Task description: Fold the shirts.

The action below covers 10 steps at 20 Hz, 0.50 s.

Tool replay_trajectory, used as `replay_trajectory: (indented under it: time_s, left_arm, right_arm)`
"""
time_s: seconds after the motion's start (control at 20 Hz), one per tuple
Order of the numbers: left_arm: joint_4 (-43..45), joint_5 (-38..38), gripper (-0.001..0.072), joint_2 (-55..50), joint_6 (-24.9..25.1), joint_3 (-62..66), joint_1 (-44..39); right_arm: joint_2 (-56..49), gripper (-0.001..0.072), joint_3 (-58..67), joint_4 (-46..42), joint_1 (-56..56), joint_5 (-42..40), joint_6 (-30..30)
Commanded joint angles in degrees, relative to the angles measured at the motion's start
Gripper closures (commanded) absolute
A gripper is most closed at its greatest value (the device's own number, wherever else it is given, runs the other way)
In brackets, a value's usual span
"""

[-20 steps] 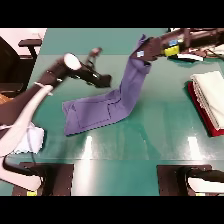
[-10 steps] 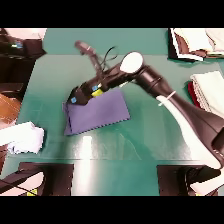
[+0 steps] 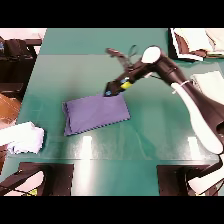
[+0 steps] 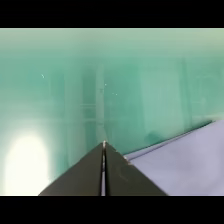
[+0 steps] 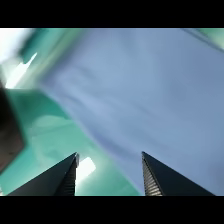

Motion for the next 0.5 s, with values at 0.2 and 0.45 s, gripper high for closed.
replay_trajectory:
  time_s: [0.2, 0.45]
  left_arm:
    - [-0.52, -0.09, 0.0677, 0.07, 0.0, -0.02, 0.17]
    - [-1.73, 0.46, 0.0676, -0.28, 0.0, -0.44, 0.17]
  right_arm:
    - [0.57, 0.008, -20.39, -1.33, -14.53, -3.54, 4.57]
    - [-5.53, 0.0111, -20.52, 6.23, -9.6, -6.49, 3.52]
